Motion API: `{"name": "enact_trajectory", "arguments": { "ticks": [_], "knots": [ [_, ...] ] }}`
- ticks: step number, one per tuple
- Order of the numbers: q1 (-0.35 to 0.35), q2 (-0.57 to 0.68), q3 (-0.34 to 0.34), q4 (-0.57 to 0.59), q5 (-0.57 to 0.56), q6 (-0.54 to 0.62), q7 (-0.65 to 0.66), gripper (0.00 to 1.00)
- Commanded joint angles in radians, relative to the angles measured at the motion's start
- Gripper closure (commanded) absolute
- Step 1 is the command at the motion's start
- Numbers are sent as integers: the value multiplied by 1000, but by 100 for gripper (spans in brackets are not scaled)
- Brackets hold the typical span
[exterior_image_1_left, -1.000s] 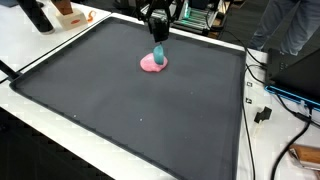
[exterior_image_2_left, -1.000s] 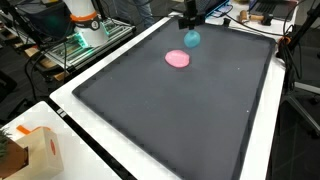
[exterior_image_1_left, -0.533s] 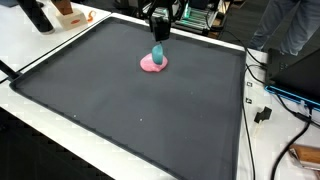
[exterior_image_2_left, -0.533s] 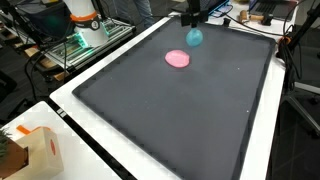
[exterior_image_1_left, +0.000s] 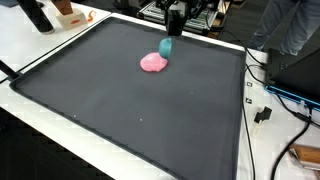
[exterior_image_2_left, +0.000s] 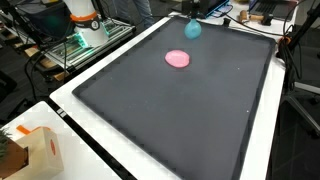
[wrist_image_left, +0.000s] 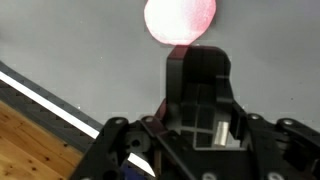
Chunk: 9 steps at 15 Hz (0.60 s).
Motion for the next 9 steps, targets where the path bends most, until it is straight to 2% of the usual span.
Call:
{"name": "enact_trajectory", "arguments": {
  "ticks": [1, 9],
  "knots": [
    [37, 32, 34, 57, -91, -118, 131, 71],
    [130, 165, 60, 158, -284, -272, 340, 71]
  ]
}}
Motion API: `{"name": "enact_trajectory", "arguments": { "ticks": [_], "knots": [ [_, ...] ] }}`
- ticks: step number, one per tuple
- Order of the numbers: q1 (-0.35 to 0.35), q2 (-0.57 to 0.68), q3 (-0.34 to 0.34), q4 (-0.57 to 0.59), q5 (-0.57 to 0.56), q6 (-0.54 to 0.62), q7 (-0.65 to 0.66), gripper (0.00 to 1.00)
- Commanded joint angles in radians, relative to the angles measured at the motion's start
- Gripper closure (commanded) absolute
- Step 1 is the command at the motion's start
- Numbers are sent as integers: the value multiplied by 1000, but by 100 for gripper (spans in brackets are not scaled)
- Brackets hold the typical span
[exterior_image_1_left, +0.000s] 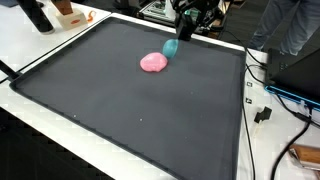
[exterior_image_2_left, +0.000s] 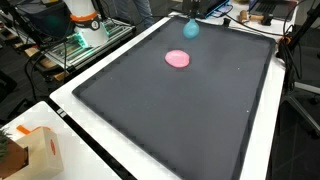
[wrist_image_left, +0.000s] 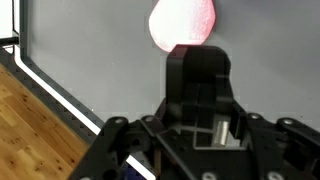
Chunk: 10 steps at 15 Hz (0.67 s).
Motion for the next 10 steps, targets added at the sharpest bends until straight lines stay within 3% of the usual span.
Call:
{"name": "enact_trajectory", "arguments": {
  "ticks": [1, 10],
  "knots": [
    [50, 75, 5, 67, -70, -71, 89, 71],
    [153, 200, -2, 176, -137, -225, 229, 71]
  ]
}}
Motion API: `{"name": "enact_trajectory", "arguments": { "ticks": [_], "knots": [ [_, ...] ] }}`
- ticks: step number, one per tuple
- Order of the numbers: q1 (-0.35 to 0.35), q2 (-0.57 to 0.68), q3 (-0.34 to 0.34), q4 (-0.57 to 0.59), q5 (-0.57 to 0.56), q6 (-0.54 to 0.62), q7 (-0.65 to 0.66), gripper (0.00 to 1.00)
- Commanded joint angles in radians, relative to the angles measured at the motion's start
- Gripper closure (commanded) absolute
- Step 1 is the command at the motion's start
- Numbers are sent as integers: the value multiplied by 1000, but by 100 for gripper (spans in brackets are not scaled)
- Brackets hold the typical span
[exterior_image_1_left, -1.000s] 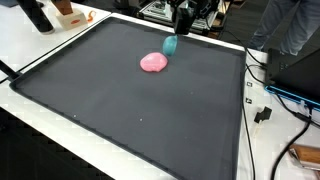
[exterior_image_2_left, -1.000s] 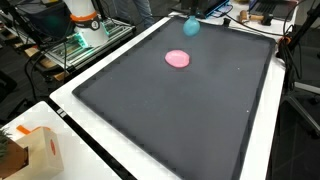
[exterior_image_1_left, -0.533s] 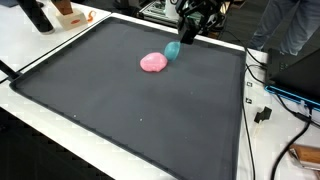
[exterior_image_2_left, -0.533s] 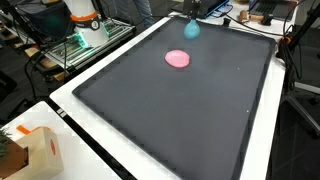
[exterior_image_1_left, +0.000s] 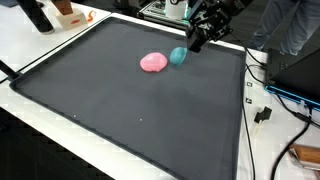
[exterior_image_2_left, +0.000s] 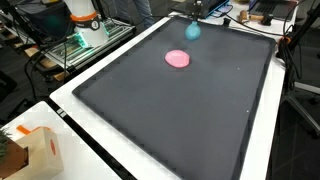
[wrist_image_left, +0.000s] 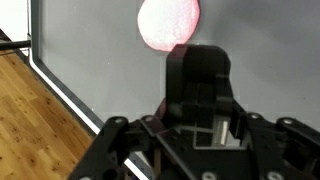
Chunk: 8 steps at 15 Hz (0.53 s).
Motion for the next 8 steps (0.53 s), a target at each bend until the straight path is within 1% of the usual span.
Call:
{"name": "enact_trajectory", "arguments": {
  "ticks": [1, 5, 8],
  "knots": [
    [42, 53, -3, 59, -26, -98, 45, 71],
    [60, 86, -1, 98, -2, -161, 18, 71],
    [66, 102, 0, 119, 8, -188, 4, 71]
  ]
}}
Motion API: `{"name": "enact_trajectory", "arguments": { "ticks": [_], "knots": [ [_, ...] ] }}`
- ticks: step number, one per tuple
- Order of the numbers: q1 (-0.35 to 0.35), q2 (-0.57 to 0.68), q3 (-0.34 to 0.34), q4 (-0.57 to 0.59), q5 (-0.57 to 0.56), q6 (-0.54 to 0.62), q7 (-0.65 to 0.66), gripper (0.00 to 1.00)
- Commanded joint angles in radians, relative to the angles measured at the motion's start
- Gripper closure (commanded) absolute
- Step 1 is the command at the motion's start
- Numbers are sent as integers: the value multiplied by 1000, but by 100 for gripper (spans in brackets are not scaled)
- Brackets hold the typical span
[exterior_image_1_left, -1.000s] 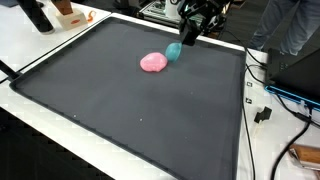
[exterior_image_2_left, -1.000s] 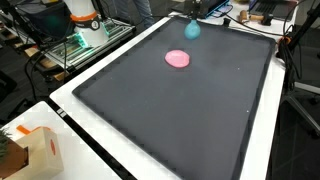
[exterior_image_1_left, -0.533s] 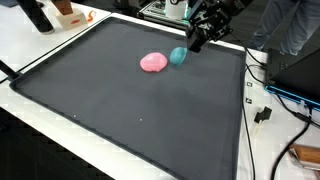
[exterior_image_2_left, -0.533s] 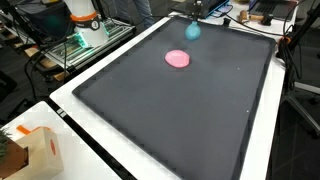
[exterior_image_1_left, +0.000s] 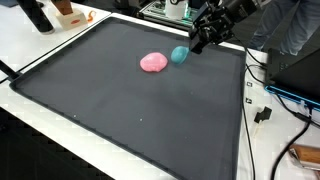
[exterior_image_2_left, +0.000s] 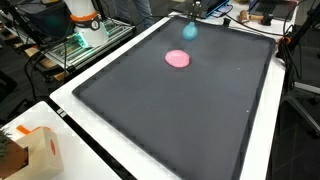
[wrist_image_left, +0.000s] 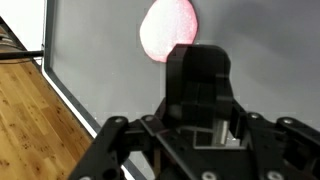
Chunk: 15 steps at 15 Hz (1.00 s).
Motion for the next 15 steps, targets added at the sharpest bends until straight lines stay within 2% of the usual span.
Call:
{"name": "enact_trajectory", "arguments": {
  "ticks": [1, 15],
  "knots": [
    [13, 29, 2, 42, 20, -54, -25, 71],
    [-2, 55, -16, 70, 148, -41, -188, 71]
  ]
}}
